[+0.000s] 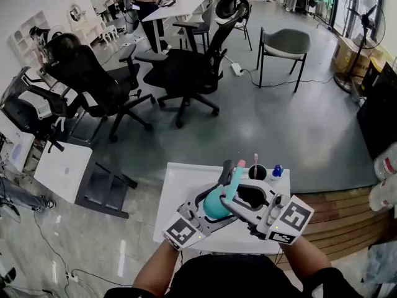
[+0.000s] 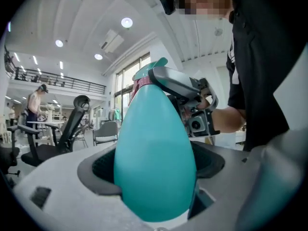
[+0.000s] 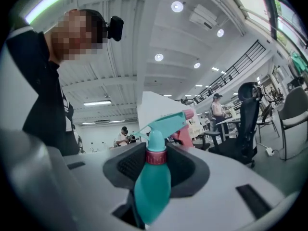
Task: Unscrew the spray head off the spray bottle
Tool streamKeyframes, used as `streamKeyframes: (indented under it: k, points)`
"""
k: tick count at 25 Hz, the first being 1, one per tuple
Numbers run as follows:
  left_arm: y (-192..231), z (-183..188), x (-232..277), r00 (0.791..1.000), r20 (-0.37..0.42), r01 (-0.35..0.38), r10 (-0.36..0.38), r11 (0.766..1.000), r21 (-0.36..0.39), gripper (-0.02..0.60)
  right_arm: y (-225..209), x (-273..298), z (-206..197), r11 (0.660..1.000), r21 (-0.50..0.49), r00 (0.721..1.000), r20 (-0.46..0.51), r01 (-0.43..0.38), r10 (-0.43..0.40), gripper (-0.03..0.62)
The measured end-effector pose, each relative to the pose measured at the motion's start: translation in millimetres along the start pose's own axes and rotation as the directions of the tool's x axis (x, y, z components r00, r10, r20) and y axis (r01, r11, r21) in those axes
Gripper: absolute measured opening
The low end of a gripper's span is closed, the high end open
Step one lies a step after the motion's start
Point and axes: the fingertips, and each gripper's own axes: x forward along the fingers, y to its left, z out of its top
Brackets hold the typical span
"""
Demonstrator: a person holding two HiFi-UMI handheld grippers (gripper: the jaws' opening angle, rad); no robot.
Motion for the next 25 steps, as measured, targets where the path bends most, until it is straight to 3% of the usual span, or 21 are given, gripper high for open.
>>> streamKeyframes:
  k: [6,11,14,17,19,21,23,25]
  points:
    - [-23,16,-3,0.978,0.029,0.21,-0.209,0.978,-0.022,0.43,20,-8,13,0.981,-0.055,0.983,0.005,-0.186,0.186,0.14]
    - [-54,27,-10,0.914,0.055,0.404,-0.402,0.914,-0.031,0.43,53,-18,21,0.916,-0.029,0.917,-0.02,-0.4,0.4,0.14]
    - [-61,29,-12,0.892,0.053,0.451,-0.449,0.892,-0.03,0.43,58,-24,24,0.895,-0.041,0.895,-0.014,-0.445,0.445,0.143]
    - [-47,26,-7,0.929,0.045,0.369,-0.367,0.929,-0.038,0.43,48,-18,24,0.93,-0.091,0.934,0.013,-0.356,0.358,0.15]
    - [-30,18,-2,0.968,0.019,0.252,-0.252,0.967,-0.027,0.43,36,-13,22,0.96,-0.119,0.966,0.024,-0.255,0.259,0.214]
    - [-9,11,-1,0.995,-0.006,0.101,-0.101,0.995,0.001,0.43,21,-12,23,0.981,-0.128,0.987,0.055,-0.146,0.154,0.232]
    - [11,5,-3,0.998,-0.02,-0.052,0.053,0.998,0.04,0.43,6,-14,23,0.992,-0.115,0.994,0.094,-0.046,0.057,0.232]
    - [29,-1,-5,0.983,-0.03,-0.176,0.18,0.978,0.108,0.43,-5,-14,17,0.997,-0.074,0.995,0.095,0.018,-0.011,0.232]
